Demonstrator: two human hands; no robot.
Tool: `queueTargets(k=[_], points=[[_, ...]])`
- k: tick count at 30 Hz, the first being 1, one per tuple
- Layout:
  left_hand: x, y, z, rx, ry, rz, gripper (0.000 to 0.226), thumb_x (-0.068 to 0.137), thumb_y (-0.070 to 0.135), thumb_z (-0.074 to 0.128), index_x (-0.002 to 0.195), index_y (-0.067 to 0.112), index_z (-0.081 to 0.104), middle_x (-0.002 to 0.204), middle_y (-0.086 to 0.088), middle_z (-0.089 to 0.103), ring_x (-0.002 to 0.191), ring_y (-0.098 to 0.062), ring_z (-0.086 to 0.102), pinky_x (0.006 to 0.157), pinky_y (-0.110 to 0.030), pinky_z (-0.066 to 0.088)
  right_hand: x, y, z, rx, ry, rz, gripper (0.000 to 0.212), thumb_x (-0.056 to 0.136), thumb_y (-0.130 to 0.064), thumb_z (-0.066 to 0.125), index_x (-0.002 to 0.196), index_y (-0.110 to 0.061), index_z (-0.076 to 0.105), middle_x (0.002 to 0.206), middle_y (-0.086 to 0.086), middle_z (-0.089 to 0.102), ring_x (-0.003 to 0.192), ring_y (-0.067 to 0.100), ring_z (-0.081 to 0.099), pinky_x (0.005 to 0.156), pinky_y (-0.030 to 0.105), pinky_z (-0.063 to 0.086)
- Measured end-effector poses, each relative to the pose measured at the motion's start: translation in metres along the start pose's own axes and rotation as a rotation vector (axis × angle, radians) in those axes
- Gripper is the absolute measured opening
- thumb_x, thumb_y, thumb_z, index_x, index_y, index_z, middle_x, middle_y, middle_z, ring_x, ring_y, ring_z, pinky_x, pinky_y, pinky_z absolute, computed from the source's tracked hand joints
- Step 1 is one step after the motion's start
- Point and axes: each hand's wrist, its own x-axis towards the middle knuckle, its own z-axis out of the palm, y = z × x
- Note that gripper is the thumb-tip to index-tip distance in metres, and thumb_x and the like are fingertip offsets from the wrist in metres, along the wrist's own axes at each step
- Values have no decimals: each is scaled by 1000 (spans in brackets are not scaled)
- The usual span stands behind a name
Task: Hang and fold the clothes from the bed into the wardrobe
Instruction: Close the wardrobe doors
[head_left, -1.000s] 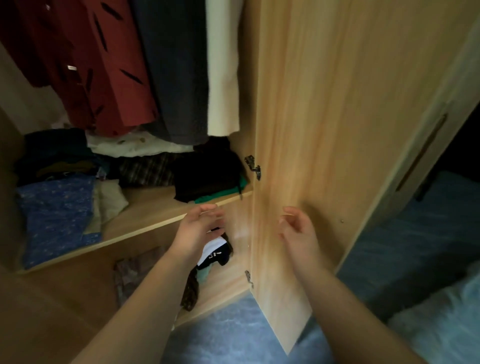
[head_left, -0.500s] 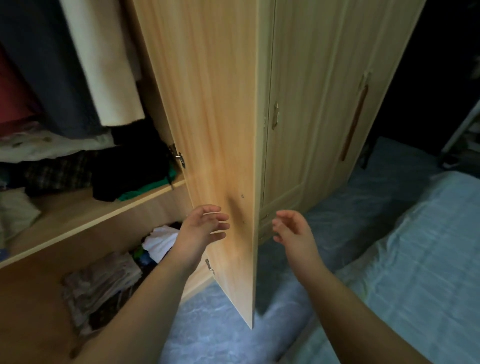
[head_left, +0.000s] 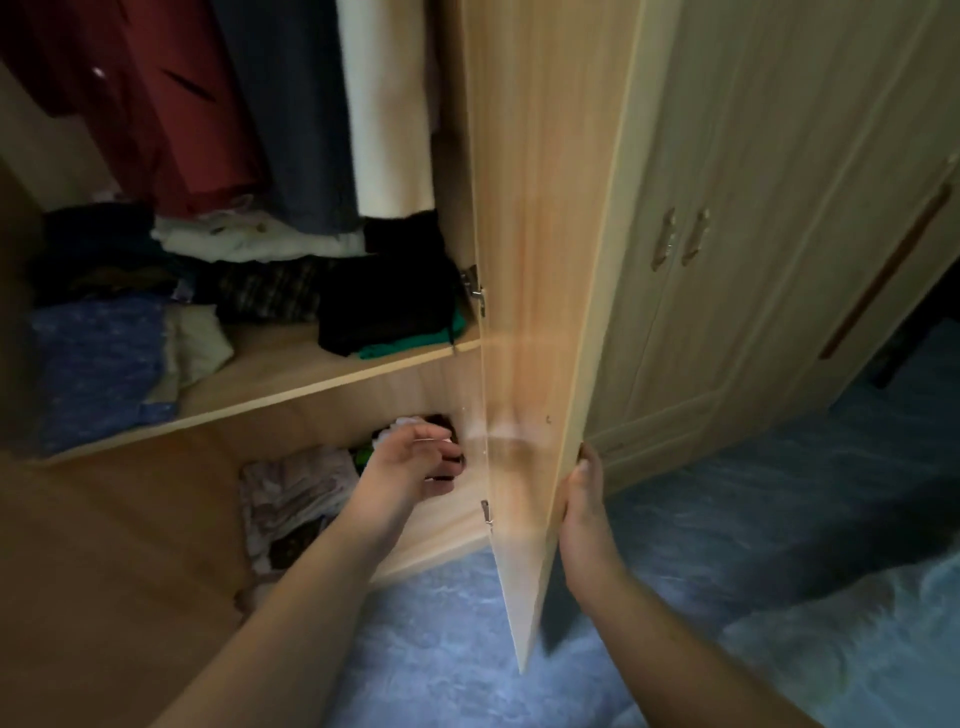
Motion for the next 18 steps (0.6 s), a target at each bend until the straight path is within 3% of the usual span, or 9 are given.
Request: queueTargets(k=[3,8,11,13,15,18], points=[[0,-4,-42,-101,78,-21,13,89,2,58,98,10,63,92,-10,70,82,-27,66,79,-41,51,-15,5,46,-66,-147,-64,30,87,-52,41,114,-40,50,119,-2,62,114,20,59,96,35,47],[3,-5,-122,-247,256,-27,14,95,4,53,96,12,64,89,-9,70,81,-26,66,81,-42,51,-2,13,145,-234,-301,-92,15,99,-50,39,98,-45,52,96,-16,60,94,11,62,95,52,52],[9,3,-182,-292,367,2,17,95,1,51,94,12,63,85,-8,70,73,-22,67,69,-34,55,26,9,217,-350,-347,-161,21,101,-44,38,91,-38,56,83,-13,58,88,21,60,90,57,52],[18,12,-222,-288,434,17,16,96,2,52,96,13,64,86,-8,71,76,-21,67,66,-32,54,45,3,263,-434,-380,-222,24,104,-37,39,99,-25,59,83,-10,57,87,24,59,86,43,51],[30,21,-256,-271,475,28,16,96,5,52,96,15,64,88,-6,71,78,-21,66,67,-31,53,62,-3,298,-520,-370,-264,27,106,-29,38,106,-14,60,87,-6,56,86,21,55,72,28,37],[53,34,-291,-258,484,39,18,97,4,49,94,15,64,86,-5,69,75,-20,64,70,-31,52,85,-3,332,-547,-331,-305,21,105,-26,40,94,-19,56,84,-1,60,83,24,58,64,28,29]])
